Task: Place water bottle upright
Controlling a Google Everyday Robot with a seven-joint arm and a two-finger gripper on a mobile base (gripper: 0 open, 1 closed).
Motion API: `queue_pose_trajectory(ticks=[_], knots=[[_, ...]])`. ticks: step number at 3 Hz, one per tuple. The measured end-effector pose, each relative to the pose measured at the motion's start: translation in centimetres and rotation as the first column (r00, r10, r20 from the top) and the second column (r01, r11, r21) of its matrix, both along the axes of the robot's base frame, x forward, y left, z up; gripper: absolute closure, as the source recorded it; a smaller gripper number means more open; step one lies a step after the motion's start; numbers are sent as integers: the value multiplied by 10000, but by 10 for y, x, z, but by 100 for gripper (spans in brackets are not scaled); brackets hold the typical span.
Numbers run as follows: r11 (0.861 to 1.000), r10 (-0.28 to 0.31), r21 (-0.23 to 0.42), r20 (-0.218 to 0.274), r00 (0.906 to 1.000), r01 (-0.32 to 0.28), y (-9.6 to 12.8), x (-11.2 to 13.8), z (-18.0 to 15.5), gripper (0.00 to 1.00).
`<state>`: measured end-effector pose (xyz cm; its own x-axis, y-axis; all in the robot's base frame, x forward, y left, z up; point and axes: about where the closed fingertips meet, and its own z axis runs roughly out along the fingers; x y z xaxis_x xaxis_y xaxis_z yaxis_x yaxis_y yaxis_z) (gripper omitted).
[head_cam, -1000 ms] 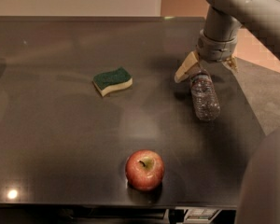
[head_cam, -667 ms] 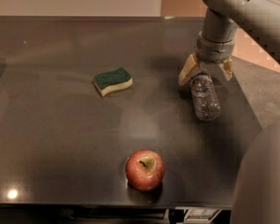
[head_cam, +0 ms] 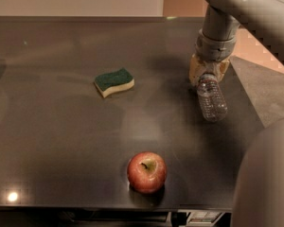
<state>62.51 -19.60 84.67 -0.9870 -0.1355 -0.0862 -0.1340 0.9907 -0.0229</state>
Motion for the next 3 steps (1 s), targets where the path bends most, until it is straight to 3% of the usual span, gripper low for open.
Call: queue_pose_trajectory(ticks=[1,2,3], knots=[[9951,893,395,448,9950,-911,13,10,12,88],[9621,2484,772,1474,9574,-2616,28,25,30,100],[8989,3930,857,2759,8772,-4297,43,39,49,100]])
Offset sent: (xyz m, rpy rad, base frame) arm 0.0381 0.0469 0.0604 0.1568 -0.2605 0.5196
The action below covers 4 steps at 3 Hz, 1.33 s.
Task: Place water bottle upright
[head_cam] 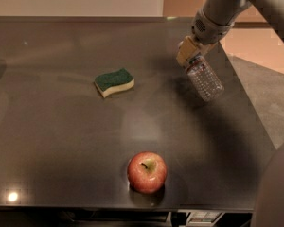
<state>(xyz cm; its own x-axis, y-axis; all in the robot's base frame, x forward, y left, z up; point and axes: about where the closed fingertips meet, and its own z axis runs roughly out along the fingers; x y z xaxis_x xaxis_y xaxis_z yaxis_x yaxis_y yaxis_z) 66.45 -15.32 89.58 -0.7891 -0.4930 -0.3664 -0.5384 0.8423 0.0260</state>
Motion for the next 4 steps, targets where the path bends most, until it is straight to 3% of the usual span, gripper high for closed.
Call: queue_pose_trajectory(ticks=[1,2,3,4], knots=[[9851,1507,603,1519,9768,-1613,13,10,19,100],[9504,2486,991,3280,9114,-2949,21,14,39,100],[9093,2926,1142,5083,8099,-4002,25,12,58,100],[8769,2941,1091,6486,7020,-4681,26,11,75,100]])
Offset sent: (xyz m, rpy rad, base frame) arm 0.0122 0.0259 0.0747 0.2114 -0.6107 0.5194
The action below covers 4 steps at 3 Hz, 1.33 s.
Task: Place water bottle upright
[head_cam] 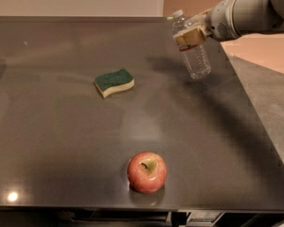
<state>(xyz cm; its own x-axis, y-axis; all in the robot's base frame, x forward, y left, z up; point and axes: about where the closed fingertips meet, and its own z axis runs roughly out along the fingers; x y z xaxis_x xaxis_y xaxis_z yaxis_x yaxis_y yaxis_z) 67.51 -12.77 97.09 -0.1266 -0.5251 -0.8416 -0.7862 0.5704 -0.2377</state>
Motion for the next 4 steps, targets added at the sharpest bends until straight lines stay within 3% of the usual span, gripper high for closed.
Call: queue_pose_trajectory(ticks=[1,2,3,4], knots=[[9966,-14,819,973,9953,-66,-3,-5,10,100],[9842,-497,1750,1343,9897,257,-8,-12,12,100],[9608,-877,2743,1643,9825,399,-13,-17,13,100],[9405,-777,3397,2002,9767,52,-14,-22,12,100]])
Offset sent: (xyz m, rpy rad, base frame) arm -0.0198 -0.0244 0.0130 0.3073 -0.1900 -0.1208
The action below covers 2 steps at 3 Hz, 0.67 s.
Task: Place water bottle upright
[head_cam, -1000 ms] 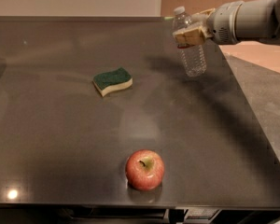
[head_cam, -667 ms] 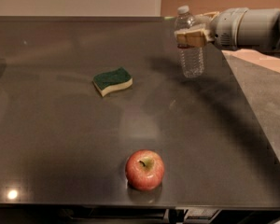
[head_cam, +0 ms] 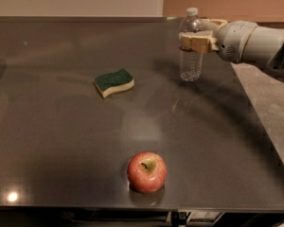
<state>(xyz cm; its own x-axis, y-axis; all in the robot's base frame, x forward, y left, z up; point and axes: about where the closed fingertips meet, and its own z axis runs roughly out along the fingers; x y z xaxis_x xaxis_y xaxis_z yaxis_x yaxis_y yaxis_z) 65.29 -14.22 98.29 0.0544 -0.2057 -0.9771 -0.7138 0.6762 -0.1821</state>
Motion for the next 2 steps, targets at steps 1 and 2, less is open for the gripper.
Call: queue_pose_trajectory(ticks=[1,2], knots=[[9988,286,387,257,9993,-296,1,-2,-3,100],[9961,506,702,304,9983,-526,1,-1,-11,100]])
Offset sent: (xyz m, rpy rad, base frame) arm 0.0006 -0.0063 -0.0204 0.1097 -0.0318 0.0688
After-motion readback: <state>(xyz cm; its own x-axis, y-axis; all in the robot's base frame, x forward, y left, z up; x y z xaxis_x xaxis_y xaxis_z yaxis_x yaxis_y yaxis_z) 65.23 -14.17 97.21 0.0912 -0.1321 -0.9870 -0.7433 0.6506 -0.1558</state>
